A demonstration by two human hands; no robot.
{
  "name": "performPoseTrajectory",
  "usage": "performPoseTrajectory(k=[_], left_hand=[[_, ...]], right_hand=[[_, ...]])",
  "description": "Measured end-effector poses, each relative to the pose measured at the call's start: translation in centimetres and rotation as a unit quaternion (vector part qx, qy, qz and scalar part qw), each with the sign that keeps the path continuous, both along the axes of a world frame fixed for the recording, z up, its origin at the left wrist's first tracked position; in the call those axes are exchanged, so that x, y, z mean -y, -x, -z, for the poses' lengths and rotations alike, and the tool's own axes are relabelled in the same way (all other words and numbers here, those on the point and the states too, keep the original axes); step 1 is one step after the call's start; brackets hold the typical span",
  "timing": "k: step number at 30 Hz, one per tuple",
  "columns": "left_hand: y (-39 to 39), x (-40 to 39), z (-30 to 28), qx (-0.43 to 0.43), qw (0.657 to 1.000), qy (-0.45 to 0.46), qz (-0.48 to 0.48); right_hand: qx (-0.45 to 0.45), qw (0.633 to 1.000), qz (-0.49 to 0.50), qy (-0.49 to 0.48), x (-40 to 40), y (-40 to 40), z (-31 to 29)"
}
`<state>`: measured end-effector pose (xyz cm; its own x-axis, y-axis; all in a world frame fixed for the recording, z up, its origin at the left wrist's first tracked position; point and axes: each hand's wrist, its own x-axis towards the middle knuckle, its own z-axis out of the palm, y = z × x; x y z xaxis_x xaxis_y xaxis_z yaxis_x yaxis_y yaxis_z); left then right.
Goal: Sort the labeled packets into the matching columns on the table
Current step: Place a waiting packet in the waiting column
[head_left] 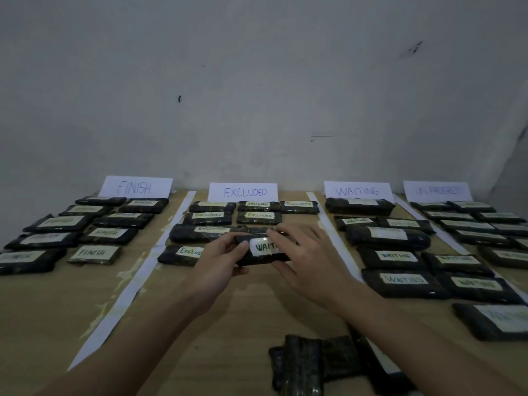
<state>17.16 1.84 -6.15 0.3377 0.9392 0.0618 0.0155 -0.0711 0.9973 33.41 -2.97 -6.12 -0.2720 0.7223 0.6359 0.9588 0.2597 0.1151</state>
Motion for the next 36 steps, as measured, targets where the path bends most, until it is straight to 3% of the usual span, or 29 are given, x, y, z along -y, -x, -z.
performPoseTrajectory(k=[14, 22, 27, 31, 36], left_hand=[[-6.5, 2.7, -0.1, -0.087, 0.987, -0.071, 0.114], [-10.4, 5.1, 0.6, -0.206, 0.94, -0.2, 0.185], [-10.9, 5.8, 1.1, -0.245, 0.909, -0.273, 0.2], [-11.0, 6.2, 1.2, -0.247, 0.903, -0.289, 0.199], [-10.9, 6.4, 1.3, -0.247, 0.9, -0.297, 0.201]], right_hand=[[-0.053, 0.995, 0.069, 0.046, 5.4, -6.1, 0.7], [-0.16, 0.973, 0.138, 0.094, 11.3, -12.2, 0.5], [-0.162, 0.955, 0.184, 0.166, 14.2, -13.8, 1.0], [-0.198, 0.948, 0.169, 0.181, 14.7, -13.2, 1.3], [-0.168, 0.948, 0.181, 0.201, 16.0, -12.5, 1.0]])
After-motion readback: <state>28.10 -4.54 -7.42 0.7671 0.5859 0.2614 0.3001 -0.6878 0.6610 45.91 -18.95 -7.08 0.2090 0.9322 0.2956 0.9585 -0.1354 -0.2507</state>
